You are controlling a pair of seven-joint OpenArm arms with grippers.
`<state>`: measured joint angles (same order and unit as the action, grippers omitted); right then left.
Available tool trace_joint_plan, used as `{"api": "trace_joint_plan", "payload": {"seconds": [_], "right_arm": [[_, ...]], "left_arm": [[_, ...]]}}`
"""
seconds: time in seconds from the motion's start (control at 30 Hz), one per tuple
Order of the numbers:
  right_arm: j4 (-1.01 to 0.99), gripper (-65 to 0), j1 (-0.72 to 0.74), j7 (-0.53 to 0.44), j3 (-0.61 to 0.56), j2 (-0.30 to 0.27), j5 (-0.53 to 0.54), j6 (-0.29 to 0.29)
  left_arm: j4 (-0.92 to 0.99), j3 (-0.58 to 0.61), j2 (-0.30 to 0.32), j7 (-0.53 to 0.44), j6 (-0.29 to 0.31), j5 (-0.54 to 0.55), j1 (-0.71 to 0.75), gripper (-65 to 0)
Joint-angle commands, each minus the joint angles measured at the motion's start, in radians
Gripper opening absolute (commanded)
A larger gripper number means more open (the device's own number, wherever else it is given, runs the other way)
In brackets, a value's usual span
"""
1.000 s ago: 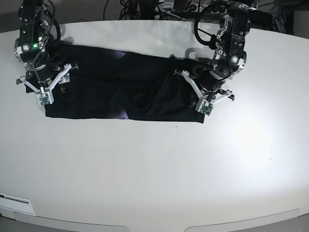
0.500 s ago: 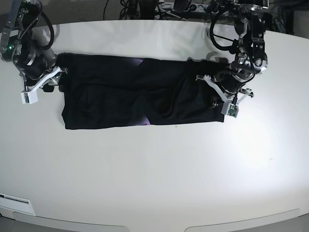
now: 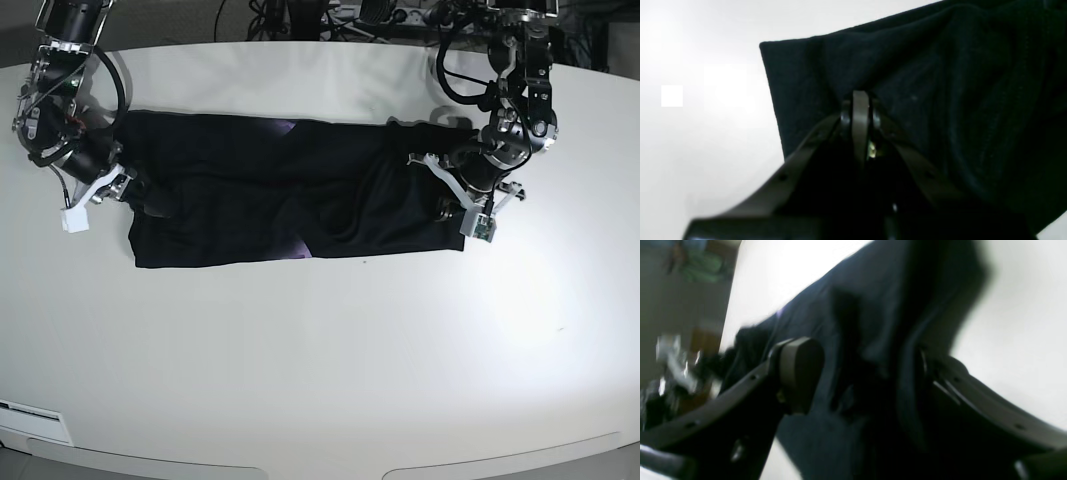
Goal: Fold the T-shirt properly
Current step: 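Grasp both ends of the shortened strip with left and right grippers, then lift the strip end with the right gripper and fold it toward the left gripper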
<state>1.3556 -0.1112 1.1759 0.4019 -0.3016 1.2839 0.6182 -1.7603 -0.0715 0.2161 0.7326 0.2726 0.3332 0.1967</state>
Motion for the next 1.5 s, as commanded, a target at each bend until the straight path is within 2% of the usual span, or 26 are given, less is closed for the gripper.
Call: {"api": "trace_joint_plan", "payload": {"seconds": [0.0,0.1,0.3,0.47,0.6,0.67,0.77,0.8,0.93,1.03,1.13,1.2,1.37,1.47], "right_arm": [[-0.001,-24.2,-0.005,0.07,-0.003,0.002,0.017,0.001],[-0.001,-24.2,-0.005,0.093,-0.004,0.005,0.075,0.027],[-0.001,-24.3,-0.005,0.09,-0.005,0.013,0.078,0.05],[-0.001,-24.3,-0.005,0.081,-0.039,0.051,0.074,0.067],[-0.001,-25.1,-0.005,0.078,-0.048,0.055,0.07,0.08],[-0.001,-33.5,-0.004,0.074,-0.049,0.054,0.069,0.08],[0.014,-60.7,-0.005,0.086,-0.048,0.046,0.069,0.08],[0.026,-65.0,-0.005,0.093,-0.048,0.04,0.069,0.08],[0.113,-65.0,-0.005,0.119,-0.048,0.002,0.056,0.069],[0.217,-65.0,-0.005,0.121,-0.048,-0.03,-0.058,0.05],[0.309,-65.0,-0.01,0.073,-0.048,-0.074,-0.186,0.033],[0.347,-65.0,-0.01,0.026,-0.048,-0.108,-0.276,0.01],[0.397,-65.0,-0.01,-0.046,-0.048,-0.2,-0.473,-0.064],[0.42,-65.0,-0.01,-0.064,-0.048,-0.248,-0.584,-0.13]], "left_arm": [[0.016,0.004,0.006,0.124,0.002,-0.035,0.022,-65.0],[0.012,0.005,0.005,0.124,0.002,-0.035,0.022,-65.0],[0.012,0.005,0.005,0.122,0.006,-0.023,0.022,-65.0],[0.005,0.005,0.005,0.122,0.028,-0.006,0.022,-65.0],[-0.013,0.005,0.006,0.121,0.028,-0.007,0.022,-65.0],[-0.026,0.005,0.006,0.121,0.028,-0.006,0.022,-65.0],[-0.048,0.005,0.005,0.121,0.038,-0.005,0.022,-65.0],[-0.056,0.005,0.006,0.121,0.056,0.0,0.021,-65.0],[-0.104,0.005,0.006,0.121,0.085,0.063,0.021,-65.0],[-0.163,0.003,0.006,0.121,0.127,0.112,0.021,-64.3],[-0.228,0.003,0.006,0.121,0.163,0.153,0.021,-56.2],[-0.268,0.003,0.006,0.121,0.167,0.163,0.022,-52.6],[-0.32,0.003,0.006,0.13,0.166,0.162,0.022,-51.7],[-0.32,0.003,0.006,0.13,0.166,0.162,0.023,-51.7]]}}
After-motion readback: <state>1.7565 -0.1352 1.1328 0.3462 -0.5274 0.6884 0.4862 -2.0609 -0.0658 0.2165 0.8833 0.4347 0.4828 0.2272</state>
